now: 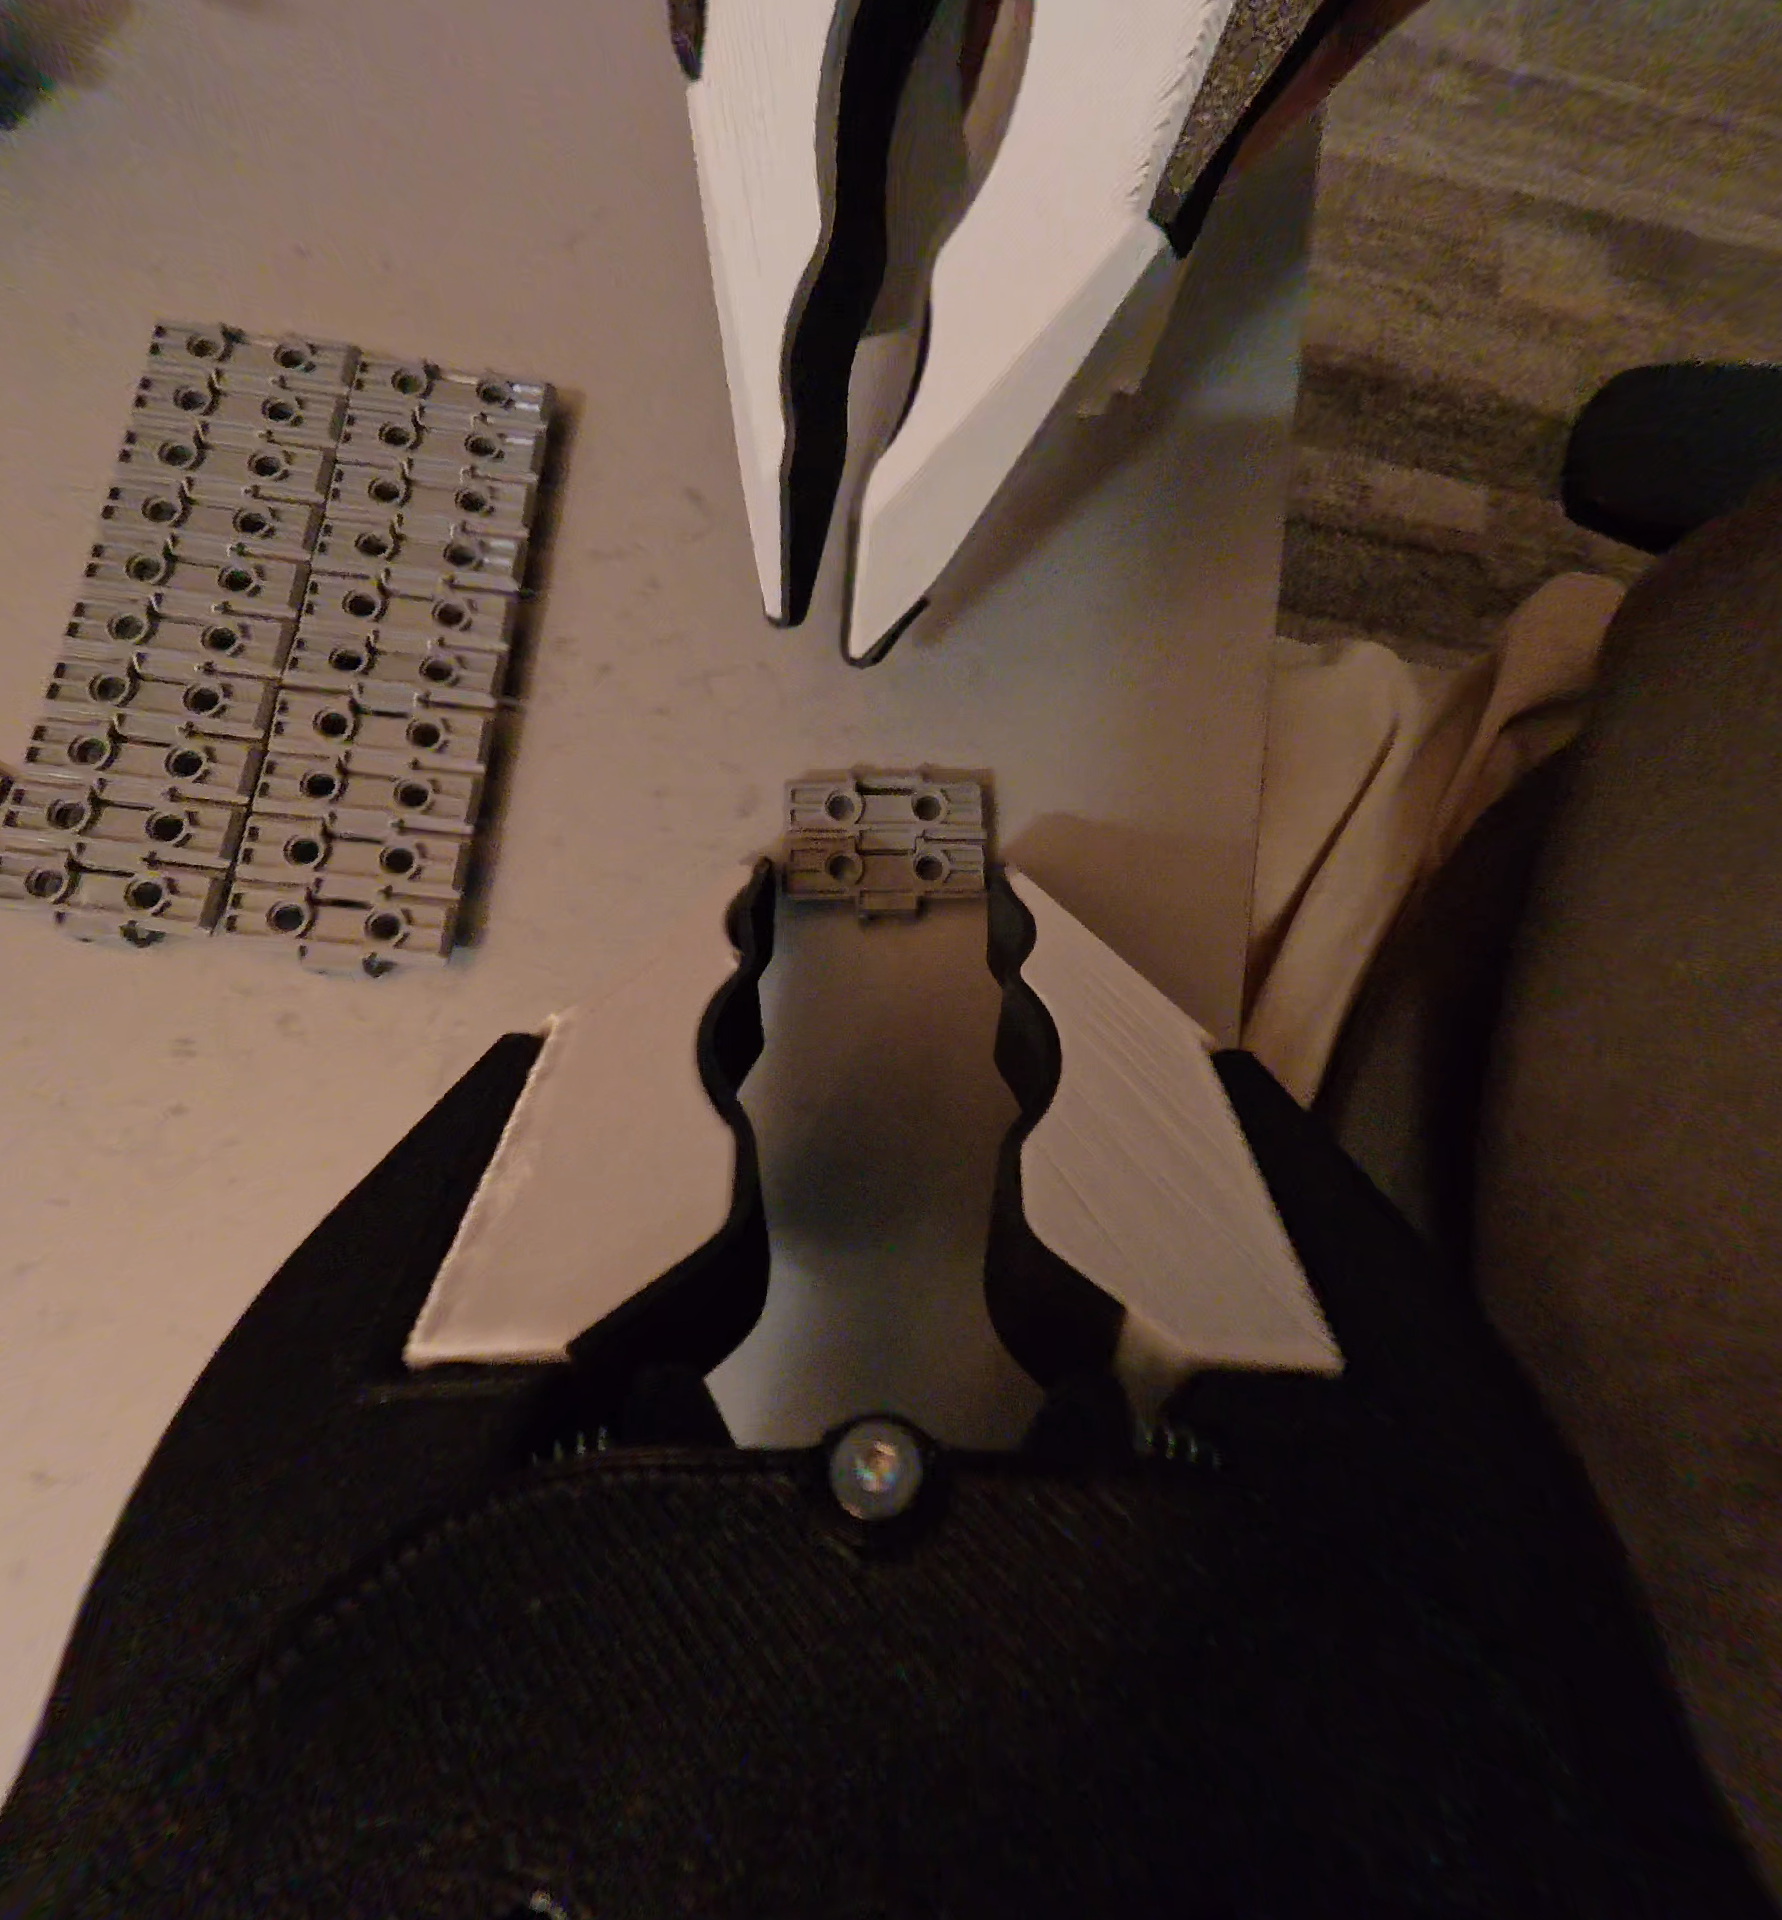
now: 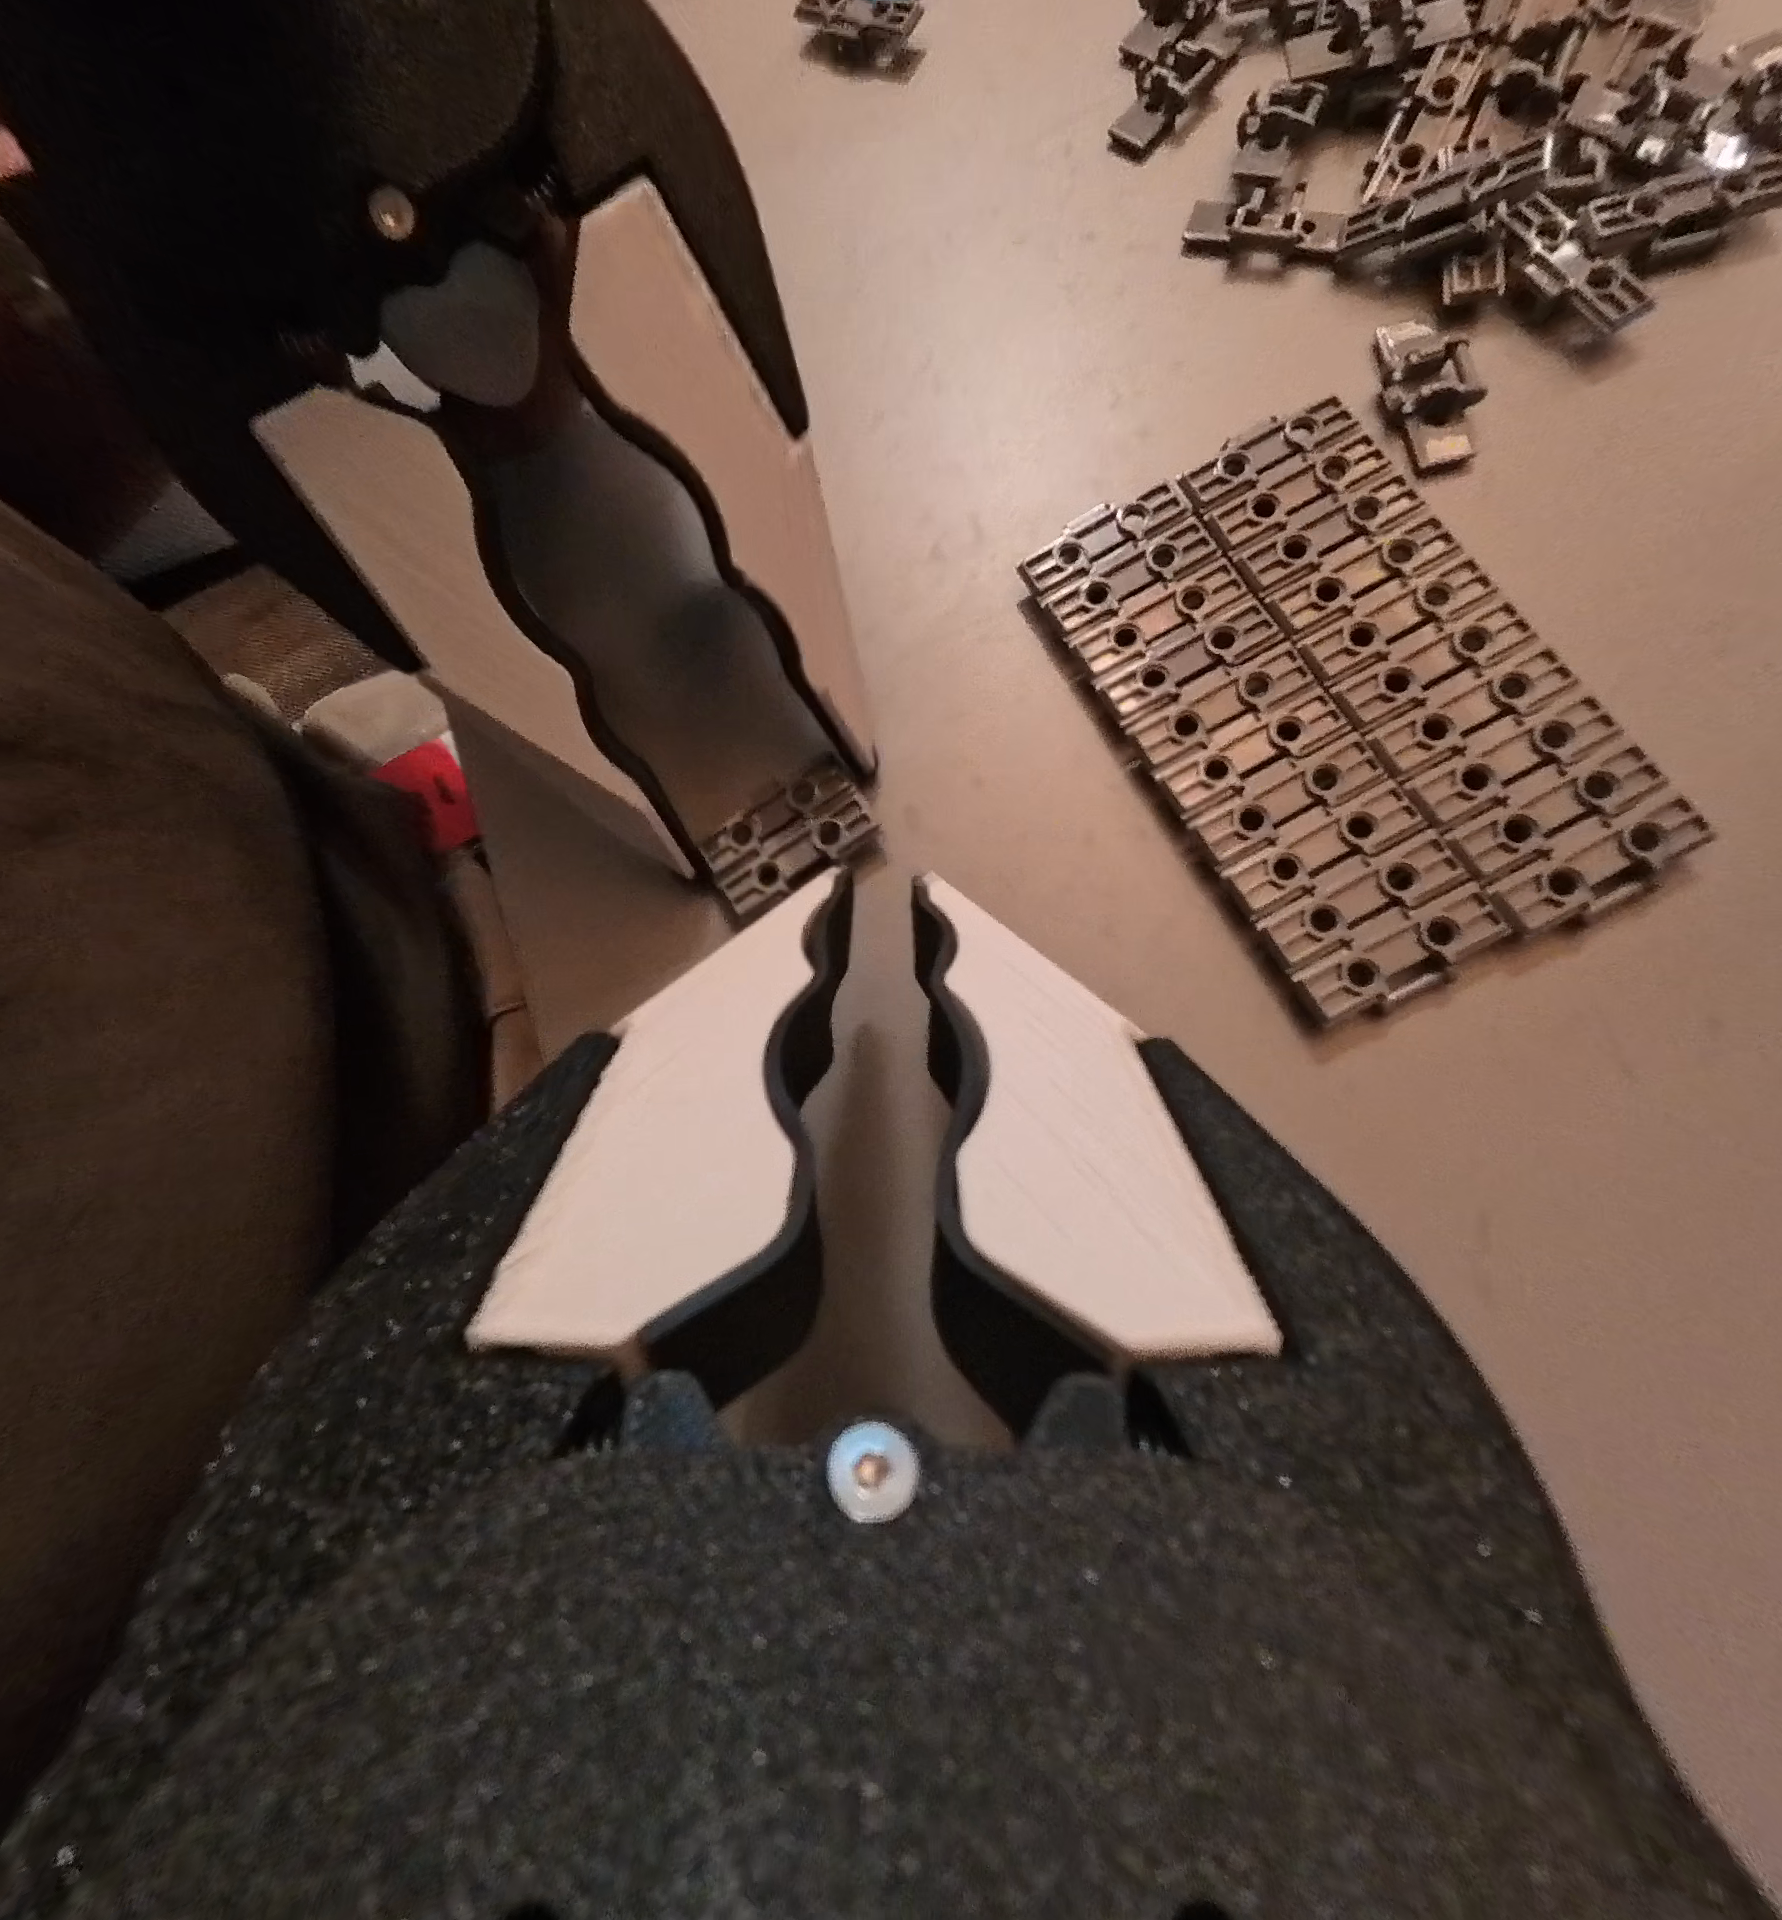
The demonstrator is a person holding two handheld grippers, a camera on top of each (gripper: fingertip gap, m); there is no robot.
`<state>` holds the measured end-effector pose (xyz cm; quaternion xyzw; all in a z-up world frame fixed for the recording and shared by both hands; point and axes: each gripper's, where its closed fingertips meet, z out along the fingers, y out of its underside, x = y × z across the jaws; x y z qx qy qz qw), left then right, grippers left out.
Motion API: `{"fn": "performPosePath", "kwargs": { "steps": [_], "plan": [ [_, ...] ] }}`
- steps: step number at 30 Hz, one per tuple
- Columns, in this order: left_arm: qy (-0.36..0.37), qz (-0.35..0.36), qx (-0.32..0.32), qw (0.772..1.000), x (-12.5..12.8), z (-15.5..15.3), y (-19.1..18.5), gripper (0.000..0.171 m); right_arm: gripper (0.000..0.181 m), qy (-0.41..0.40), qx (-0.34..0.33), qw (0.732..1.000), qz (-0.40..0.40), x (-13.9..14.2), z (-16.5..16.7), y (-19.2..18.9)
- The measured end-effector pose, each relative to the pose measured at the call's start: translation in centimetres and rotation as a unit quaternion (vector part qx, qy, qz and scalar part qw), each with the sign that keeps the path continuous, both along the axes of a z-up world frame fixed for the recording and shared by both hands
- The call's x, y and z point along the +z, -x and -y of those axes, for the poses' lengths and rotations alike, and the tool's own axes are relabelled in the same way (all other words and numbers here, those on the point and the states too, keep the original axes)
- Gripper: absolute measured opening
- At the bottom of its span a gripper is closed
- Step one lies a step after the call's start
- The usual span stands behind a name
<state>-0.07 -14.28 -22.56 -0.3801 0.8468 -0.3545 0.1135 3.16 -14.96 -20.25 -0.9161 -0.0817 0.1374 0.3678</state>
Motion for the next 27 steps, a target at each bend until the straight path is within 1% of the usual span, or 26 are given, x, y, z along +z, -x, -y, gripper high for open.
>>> {"fn": "performPosePath", "kwargs": {
  "steps": [2, 3, 4, 8, 10, 11, 12, 13, 14, 16, 18, 20, 22, 23, 27],
  "plan": [
    [-0.031, -0.007, 0.018, 0.999, 0.0, -1.1, -0.1, 0.044, 0.015, 0.004, -0.014, 1.000, 0.012, -0.4, 0.2, -0.5],
    [-0.047, 0.001, 0.031, 0.998, 0.1, -1.9, -0.2, 0.045, 0.016, 0.000, -0.030, 0.999, 0.022, -0.4, 0.3, -0.9],
    [-0.047, 0.010, 0.037, 0.998, 0.5, -2.3, -0.1, 0.047, 0.016, -0.013, -0.044, 0.999, 0.026, -0.1, 0.4, -1.0],
    [0.033, 0.018, 0.042, 0.998, 2.8, -1.9, 0.8, 0.047, 0.015, -0.093, -0.105, 0.990, -0.012, 2.1, 0.7, -0.9],
    [0.029, 0.035, 0.057, 0.997, 3.5, -2.9, 0.9, 0.046, 0.017, -0.127, -0.135, 0.982, -0.020, 2.8, 1.0, -1.4],
    [0.015, 0.043, 0.085, 0.995, 3.6, -4.1, 0.6, 0.044, 0.018, -0.139, -0.150, 0.979, -0.011, 3.0, 1.1, -1.8],
    [0.001, 0.042, 0.132, 0.990, 3.5, -5.9, 0.1, 0.038, 0.019, -0.147, -0.166, 0.975, 0.008, 3.1, 1.3, -2.5],
    [-0.003, 0.029, 0.179, 0.983, 3.3, -7.7, -0.3, 0.033, 0.020, -0.156, -0.187, 0.970, 0.029, 3.3, 1.5, -3.2],
    [0.001, 0.018, 0.214, 0.977, 3.2, -9.1, -0.6, 0.032, 0.020, -0.170, -0.205, 0.963, 0.042, 3.7, 1.6, -3.7],
    [0.005, 0.012, 0.262, 0.965, 3.0, -11.5, -1.4, 0.029, 0.020, -0.210, -0.222, 0.951, 0.040, 4.9, 1.7, -3.6],
    [-0.016, 0.014, 0.290, 0.957, 2.7, -13.6, -2.3, 0.027, 0.020, -0.244, -0.228, 0.942, 0.025, 5.7, 1.9, -3.4],
    [-0.043, 0.025, 0.304, 0.951, 2.5, -15.0, -3.5, 0.024, 0.021, -0.255, -0.238, 0.937, 0.021, 5.7, 2.3, -3.7],
    [-0.061, 0.030, 0.313, 0.947, 2.2, -15.7, -4.7, 0.015, 0.020, -0.243, -0.253, 0.936, 0.024, 5.0, 2.8, -4.4],
    [-0.071, 0.030, 0.316, 0.946, 2.0, -15.8, -5.3, 0.013, 0.020, -0.239, -0.256, 0.936, 0.021, 4.9, 2.9, -4.5],
    [-0.087, 0.032, 0.306, 0.947, 1.2, -15.3, -7.0, 0.018, 0.020, -0.240, -0.260, 0.935, -0.007, 4.8, 2.9, -5.1]
  ]
}}
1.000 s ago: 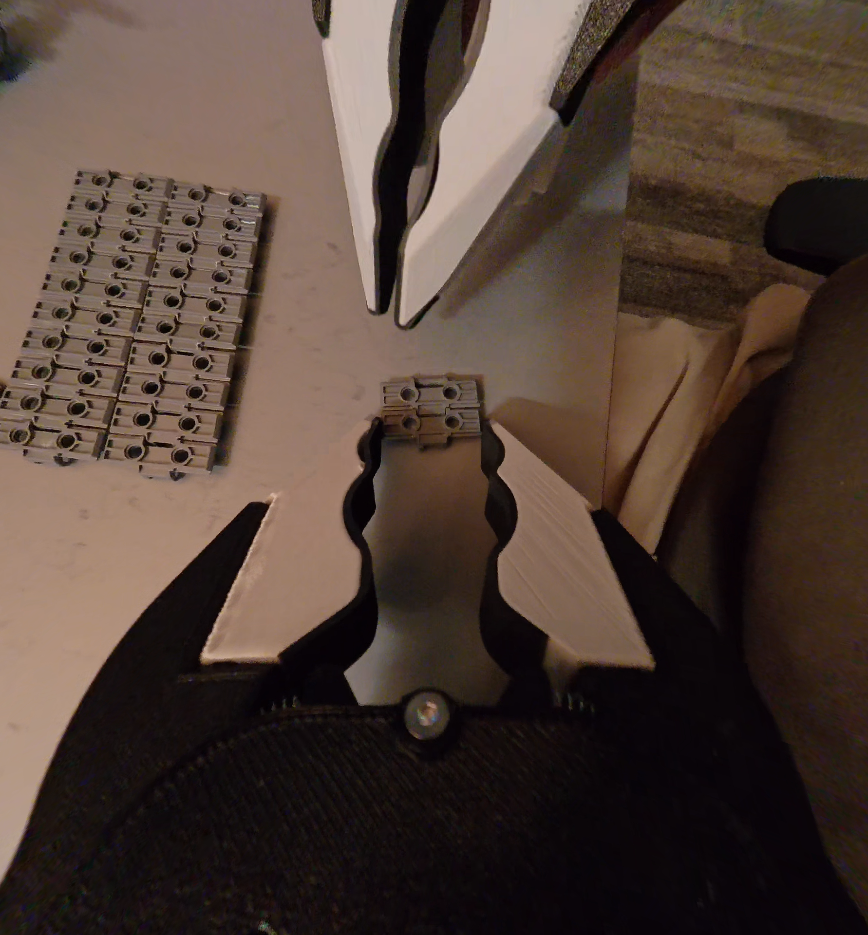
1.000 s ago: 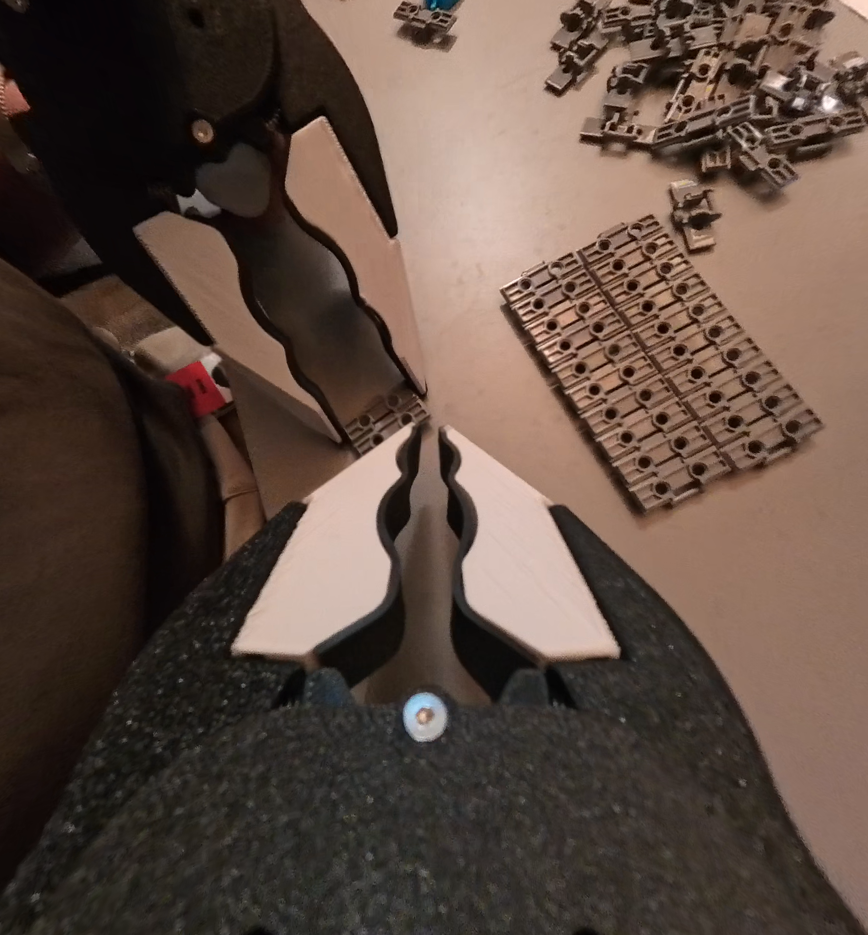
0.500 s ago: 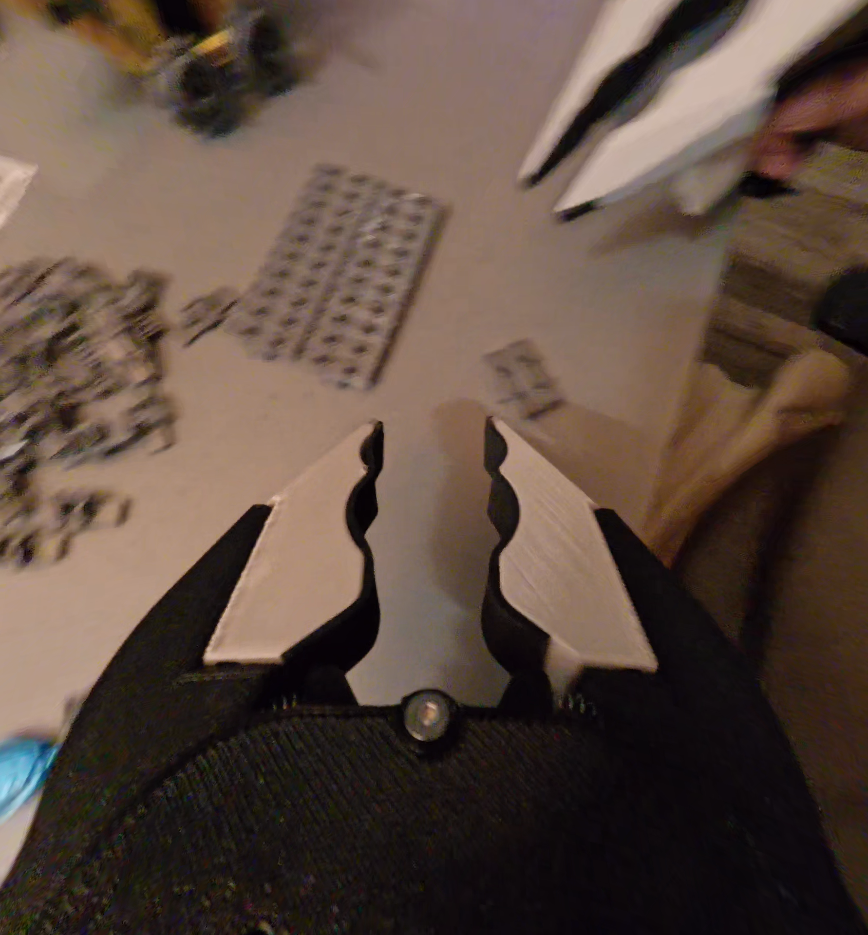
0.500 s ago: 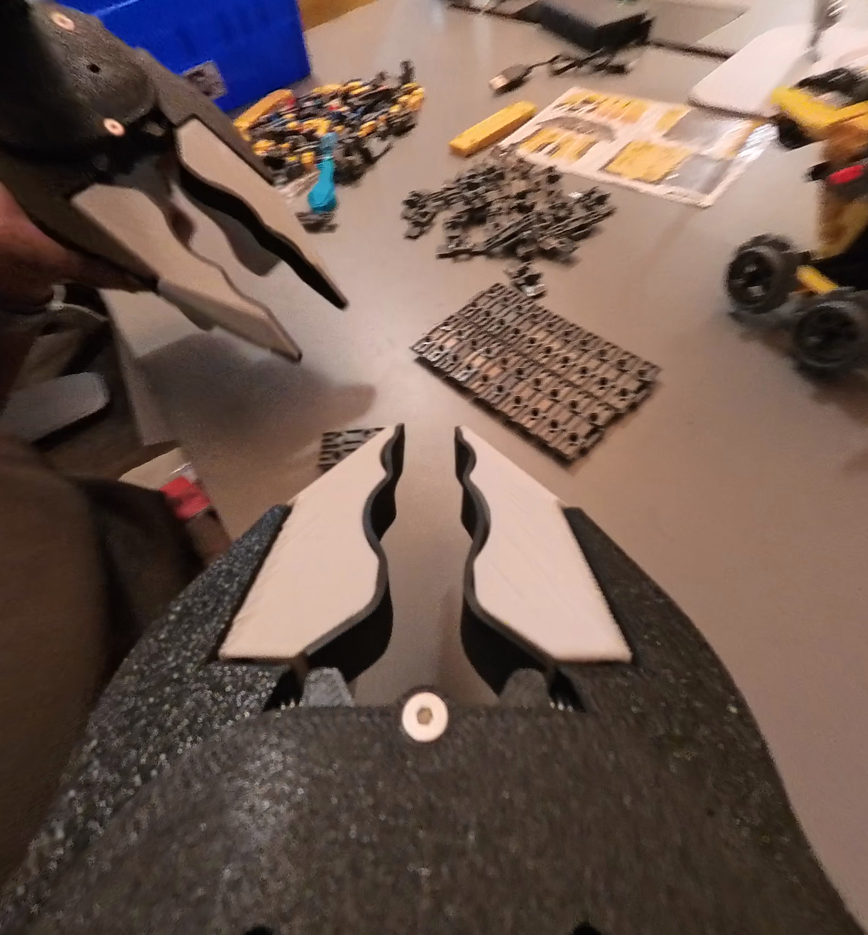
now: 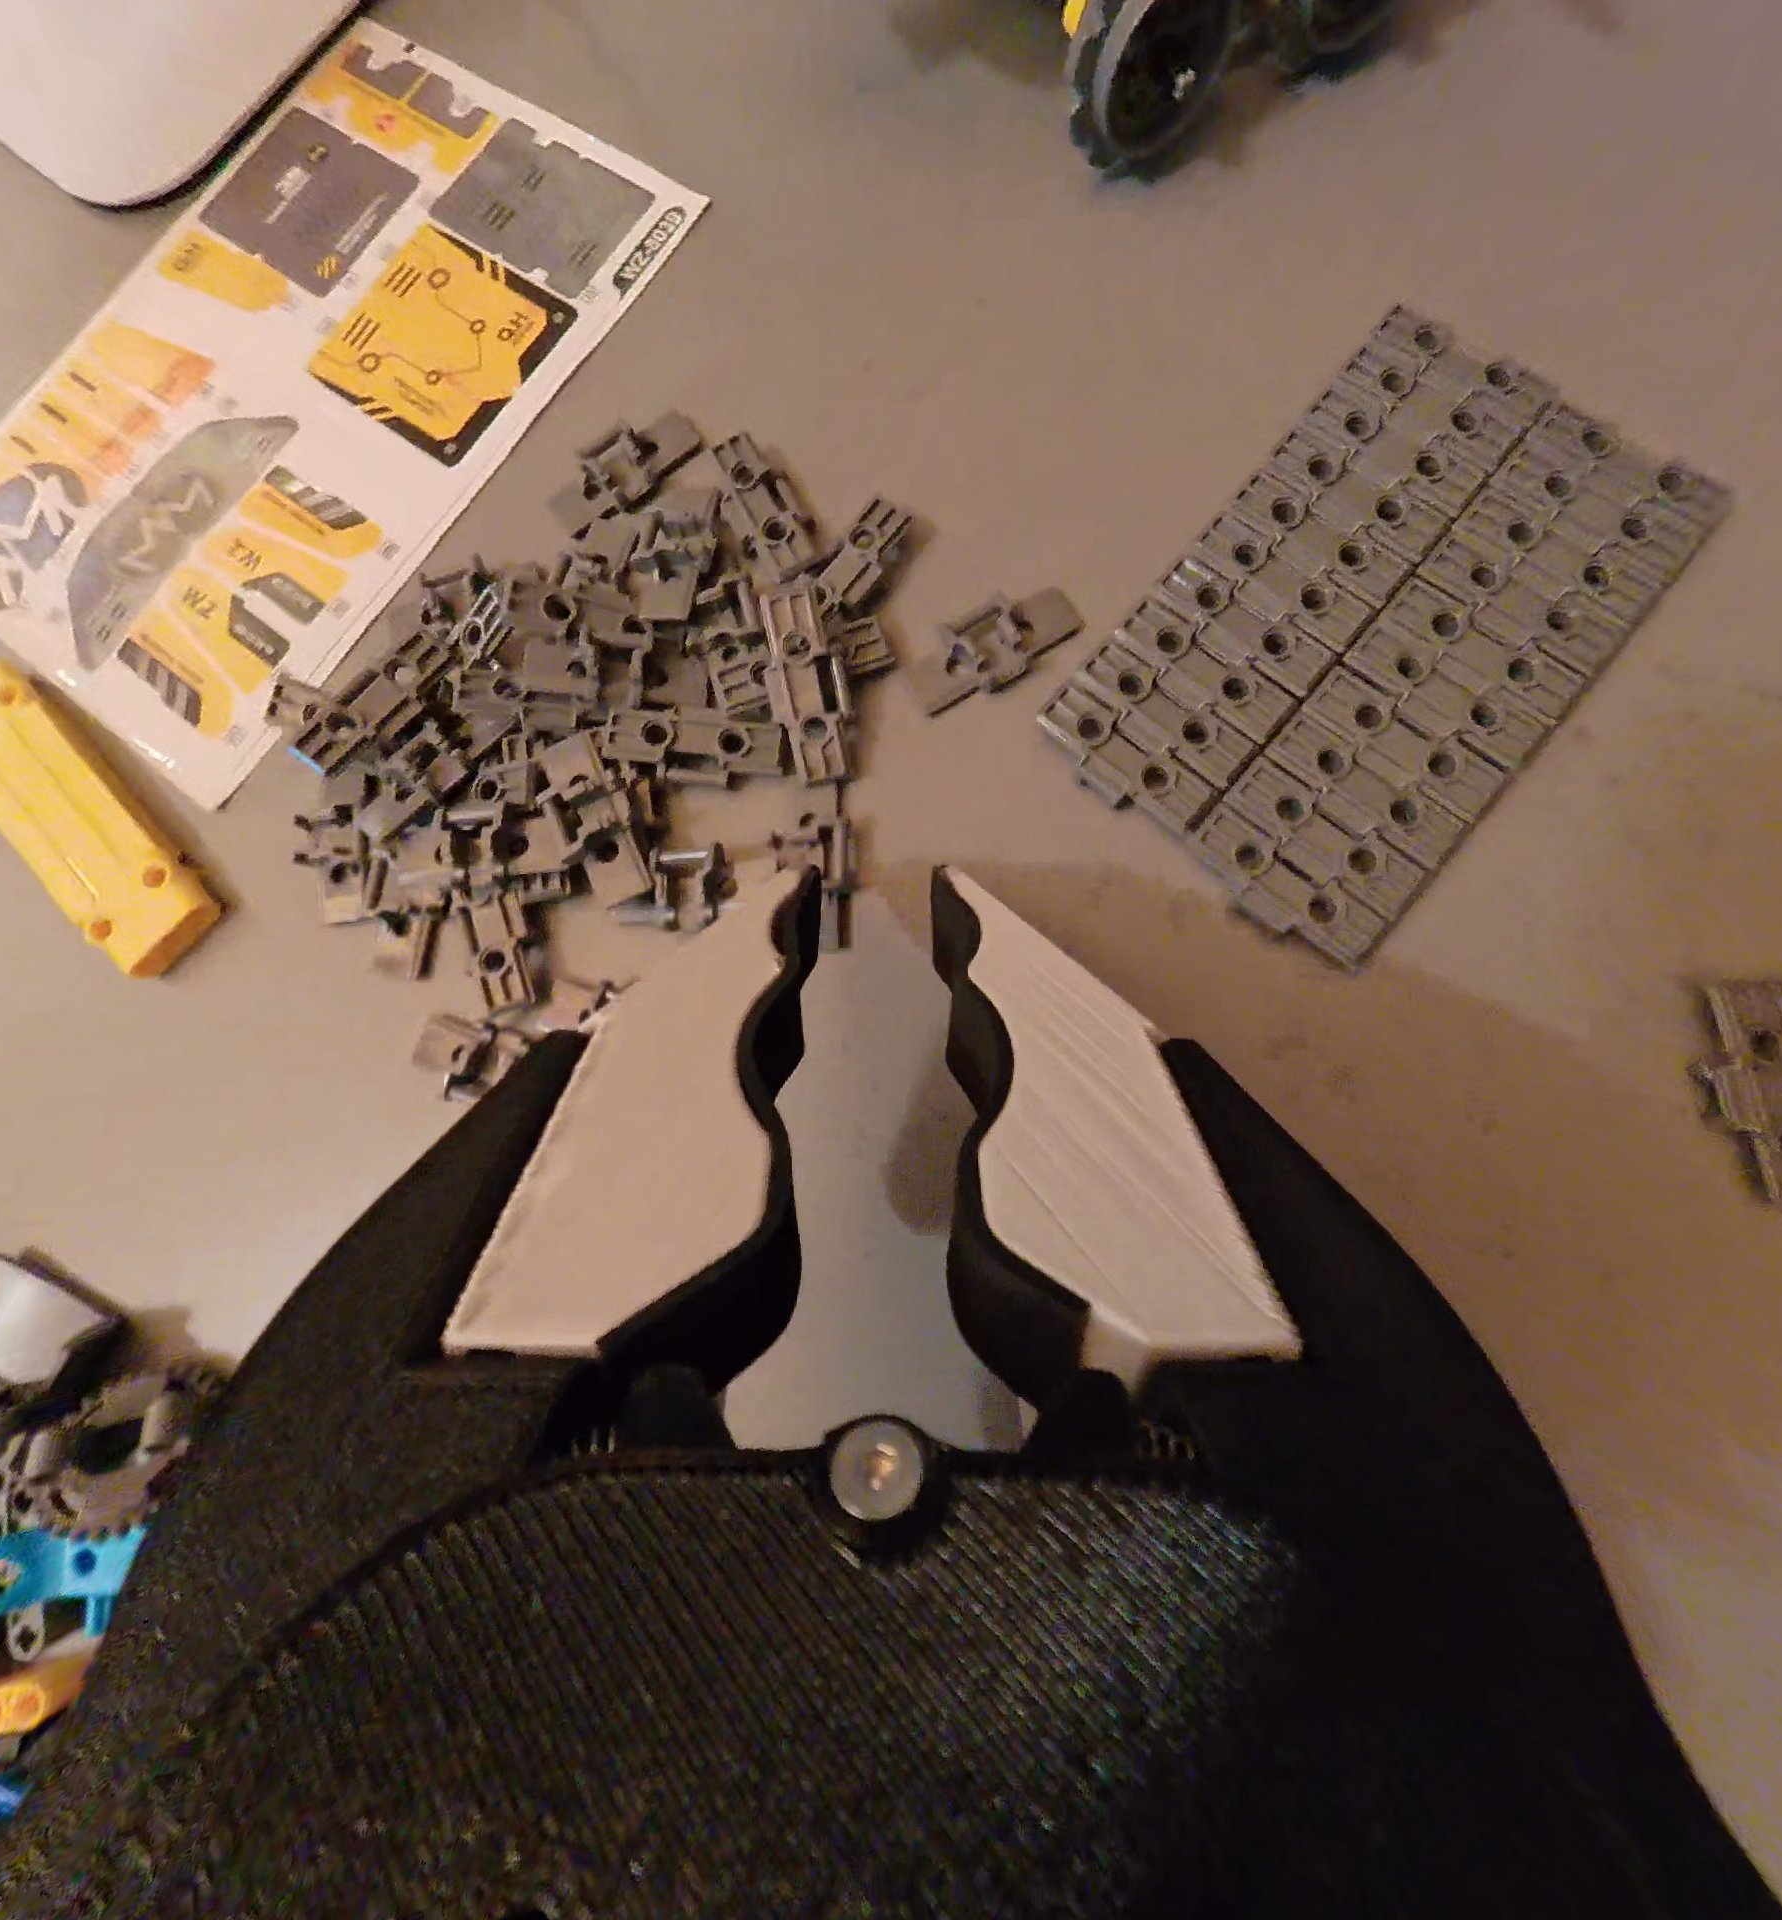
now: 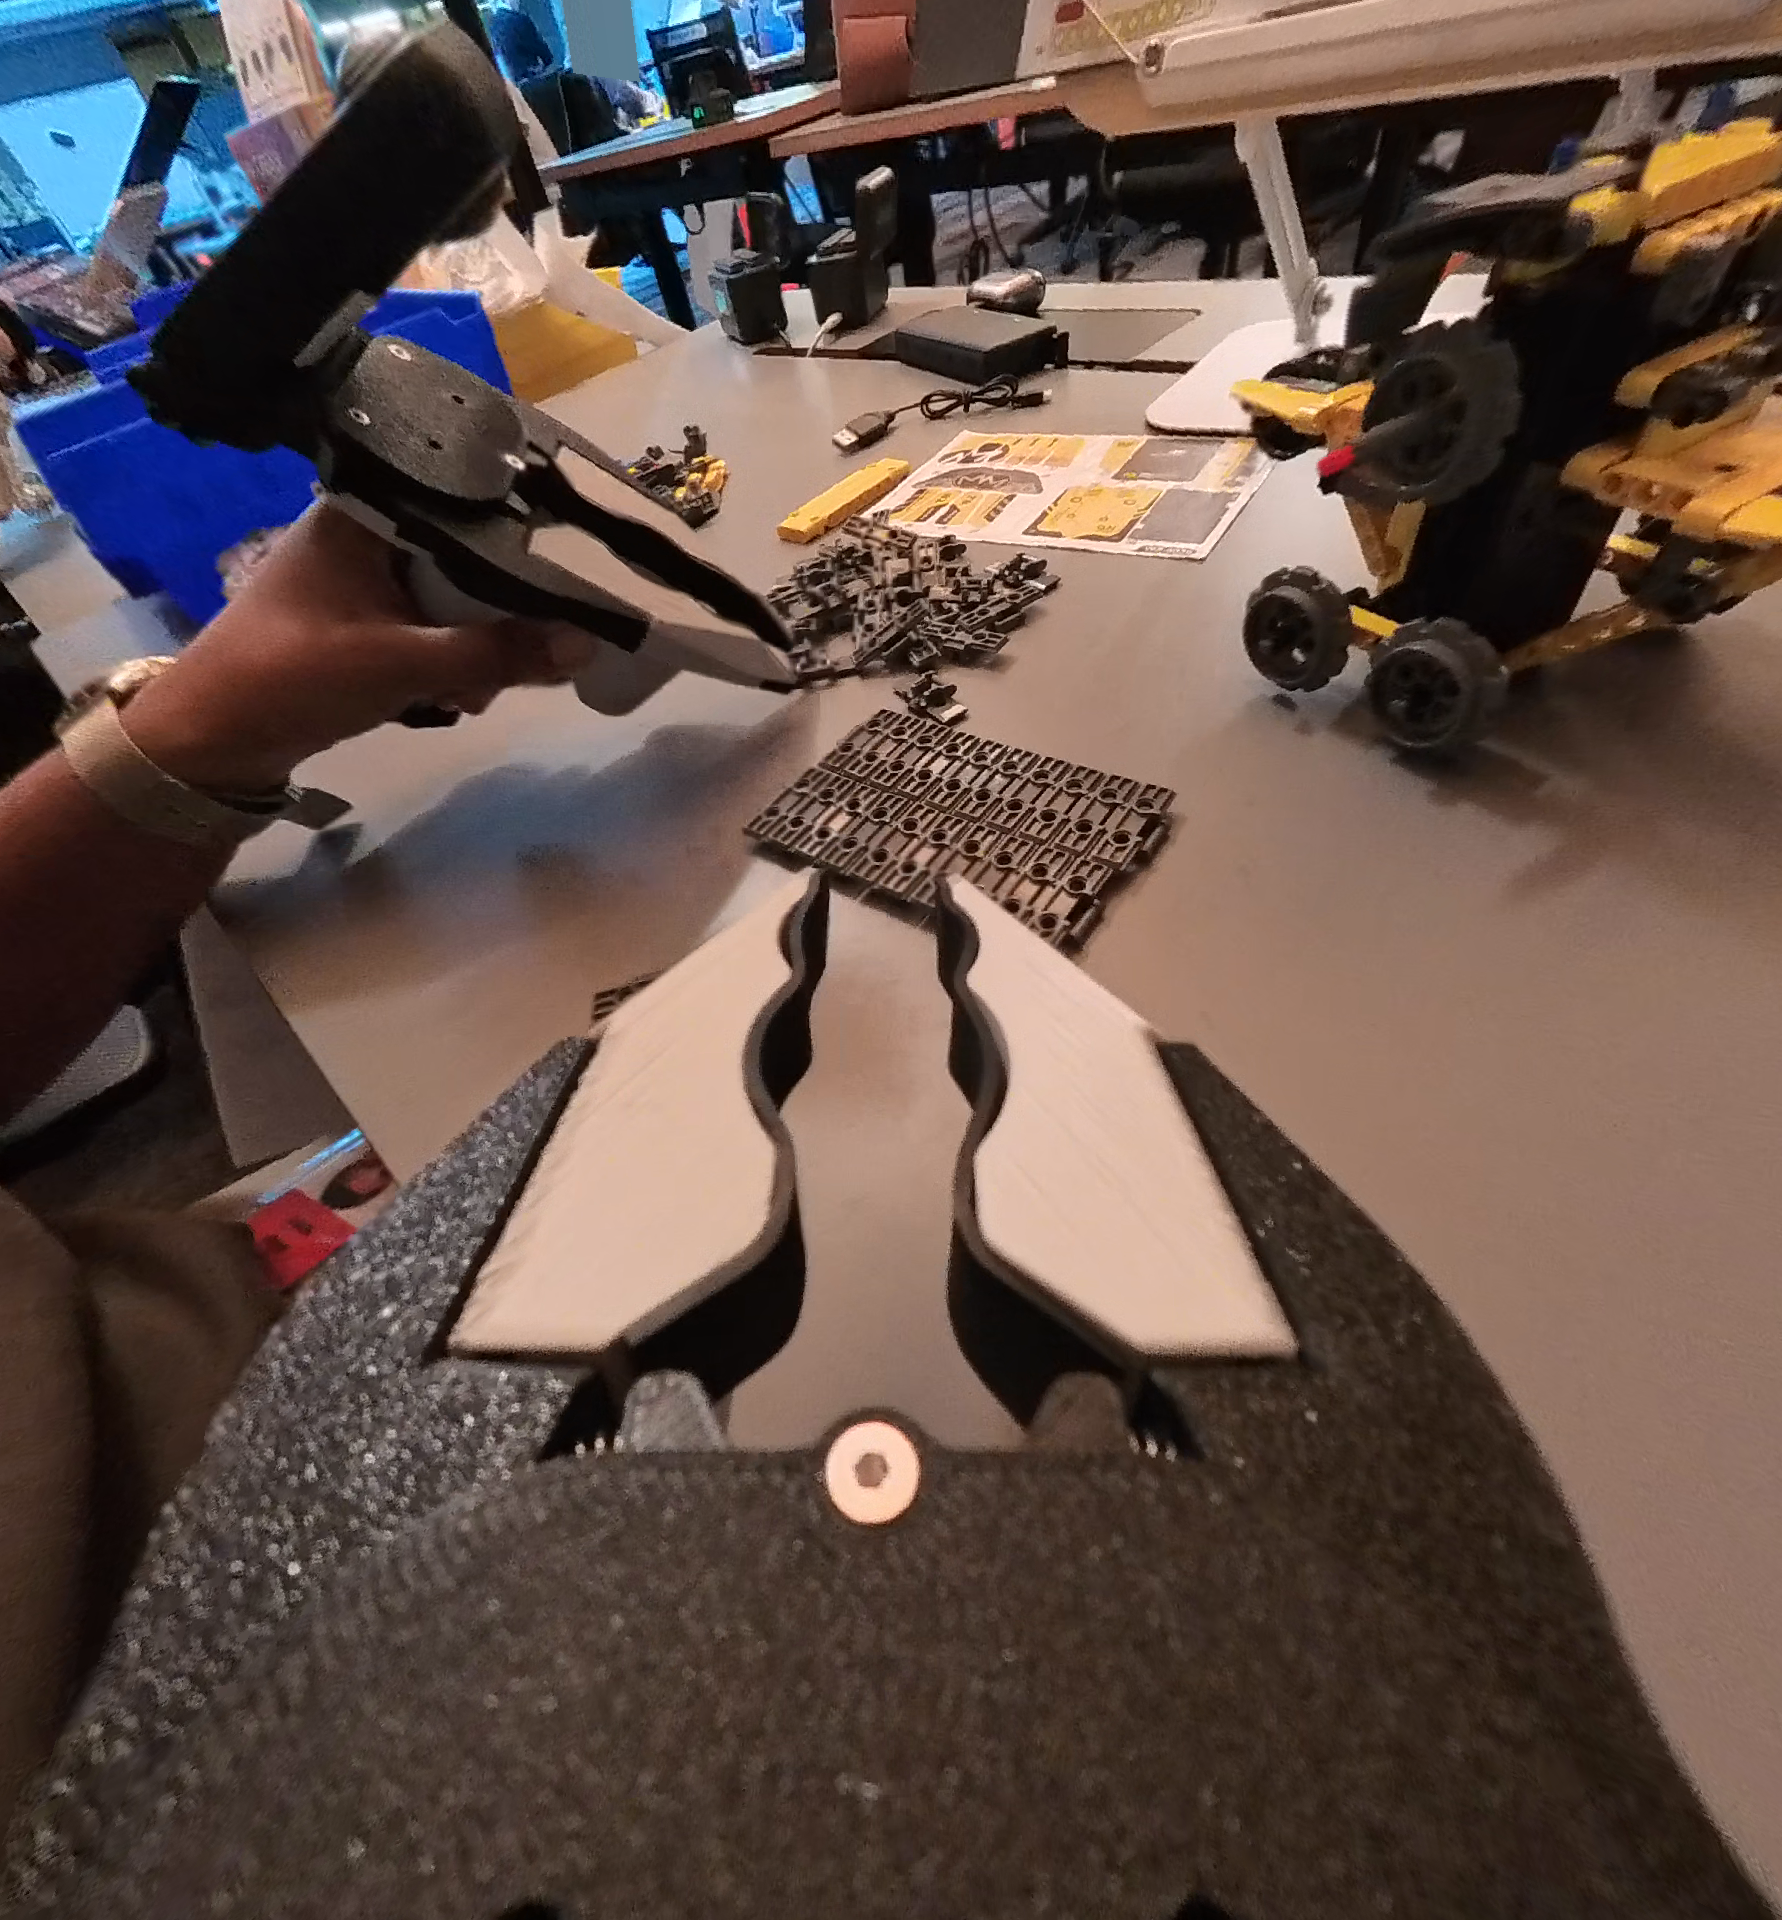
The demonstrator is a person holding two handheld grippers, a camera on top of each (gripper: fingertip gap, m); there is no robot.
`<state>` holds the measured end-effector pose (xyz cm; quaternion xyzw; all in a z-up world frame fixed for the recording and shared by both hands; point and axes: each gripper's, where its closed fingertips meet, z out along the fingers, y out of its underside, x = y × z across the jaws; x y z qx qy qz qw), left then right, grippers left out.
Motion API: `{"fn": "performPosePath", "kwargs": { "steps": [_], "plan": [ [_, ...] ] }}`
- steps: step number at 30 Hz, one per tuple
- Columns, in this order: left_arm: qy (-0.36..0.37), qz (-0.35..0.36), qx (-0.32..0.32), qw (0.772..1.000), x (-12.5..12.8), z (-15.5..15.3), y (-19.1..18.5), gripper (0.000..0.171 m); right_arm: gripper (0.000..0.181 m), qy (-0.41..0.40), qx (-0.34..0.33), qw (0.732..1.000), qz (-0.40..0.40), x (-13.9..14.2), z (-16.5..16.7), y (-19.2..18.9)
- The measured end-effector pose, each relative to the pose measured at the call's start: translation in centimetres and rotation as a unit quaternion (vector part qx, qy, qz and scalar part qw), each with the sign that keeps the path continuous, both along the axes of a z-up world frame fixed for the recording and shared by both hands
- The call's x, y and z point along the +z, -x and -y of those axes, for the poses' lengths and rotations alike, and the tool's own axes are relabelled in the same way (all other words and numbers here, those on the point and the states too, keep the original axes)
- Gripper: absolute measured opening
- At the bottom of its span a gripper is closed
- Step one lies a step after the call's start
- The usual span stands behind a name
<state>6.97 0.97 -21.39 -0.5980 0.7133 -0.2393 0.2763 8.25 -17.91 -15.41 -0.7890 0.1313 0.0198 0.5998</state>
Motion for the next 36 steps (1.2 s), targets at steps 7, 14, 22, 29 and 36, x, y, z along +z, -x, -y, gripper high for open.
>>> {"fn": "performPosePath", "kwargs": {
  "steps": [7, 14, 22, 29, 36],
  "plan": [
    [-0.043, 0.002, 0.032, 0.999, -0.2, -1.1, -0.9, 0.000, 0.023, 0.001, 0.016, 0.999, -0.035, -0.4, -0.1, -0.1],
    [0.073, 0.105, 0.021, 0.992, 4.1, 0.7, 1.0, 0.000, 0.025, 0.006, 0.007, 1.000, -0.018, -0.4, -0.2, 0.0],
    [0.284, 0.244, -0.112, 0.920, 11.2, 7.3, 4.9, 0.000, 0.033, -0.074, 0.131, 0.982, -0.111, 2.6, -3.9, 6.5],
    [0.226, 0.166, -0.119, 0.953, 7.3, 9.1, 5.7, 0.000, 0.036, -0.025, 0.062, 0.992, -0.103, 0.6, -2.4, 3.7],
    [0.156, 0.135, -0.129, 0.970, 4.2, 10.0, 6.4, 0.000, 0.034, -0.004, -0.009, 0.998, -0.058, -0.3, 2.5, 0.7]
  ]
}}
